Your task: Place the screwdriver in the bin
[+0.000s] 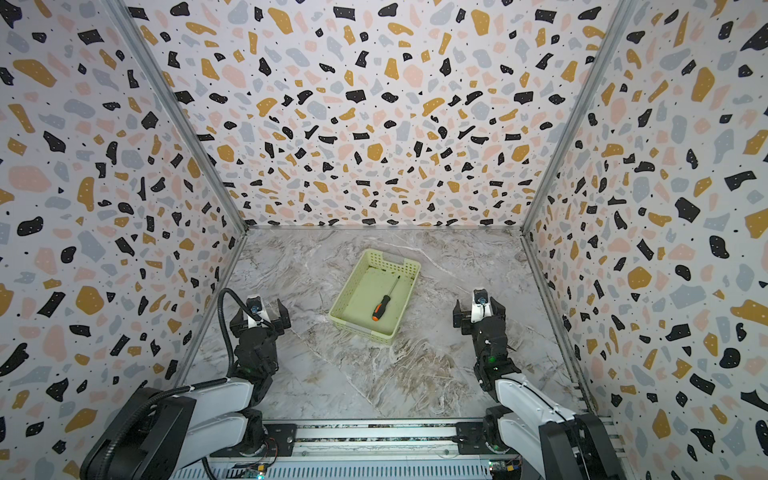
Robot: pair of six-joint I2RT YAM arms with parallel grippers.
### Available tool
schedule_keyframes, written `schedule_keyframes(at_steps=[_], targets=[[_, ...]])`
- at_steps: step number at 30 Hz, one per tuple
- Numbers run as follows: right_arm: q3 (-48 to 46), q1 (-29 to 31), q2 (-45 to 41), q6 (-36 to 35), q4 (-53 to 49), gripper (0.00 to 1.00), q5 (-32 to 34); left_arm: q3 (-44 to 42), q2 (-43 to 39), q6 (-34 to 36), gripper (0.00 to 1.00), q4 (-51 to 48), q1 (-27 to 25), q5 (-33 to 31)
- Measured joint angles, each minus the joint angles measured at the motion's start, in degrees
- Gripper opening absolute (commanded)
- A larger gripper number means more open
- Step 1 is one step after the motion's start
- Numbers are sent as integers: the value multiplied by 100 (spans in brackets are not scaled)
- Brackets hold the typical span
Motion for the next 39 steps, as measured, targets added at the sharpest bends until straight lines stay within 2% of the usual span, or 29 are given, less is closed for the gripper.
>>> schedule_keyframes(at_steps=[8, 17, 22, 30, 39], targets=[[-295, -136, 855, -168, 1392, 99, -229, -20, 1113, -92, 100, 979, 321, 682], [-247, -203, 1392, -326, 2074, 99, -389, 413, 1147, -199, 100, 678, 529, 1128], [-238, -286, 2114, -328, 2763, 99, -461, 520, 1154, -240, 99, 511, 575, 1268], [31, -684, 2671, -184, 2953, 99, -831, 538, 1174, -299, 100, 354, 601, 1329], [260, -883, 2691, -50, 2793, 99, -1220, 538, 1174, -306, 100, 308, 601, 1331]])
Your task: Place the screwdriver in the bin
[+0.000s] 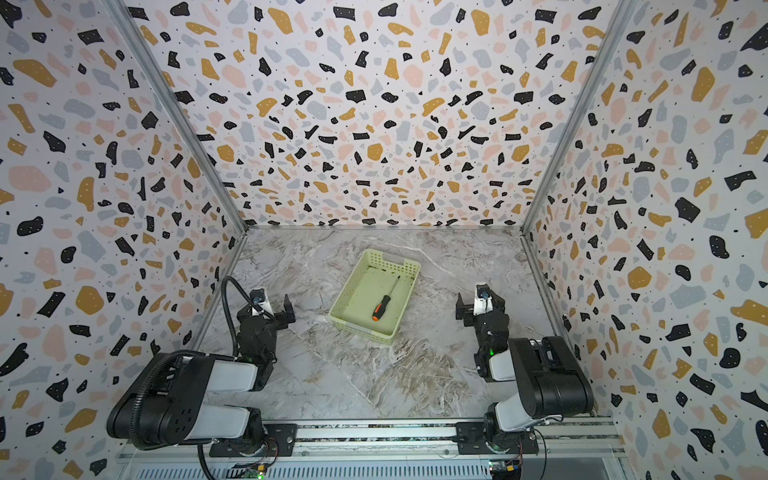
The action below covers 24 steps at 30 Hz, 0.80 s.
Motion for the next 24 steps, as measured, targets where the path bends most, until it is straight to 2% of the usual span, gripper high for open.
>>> schedule_keyframes(at_steps=[24], targets=[[35, -87, 0, 79, -168, 99, -212, 2, 2, -13, 100, -7, 33, 81]])
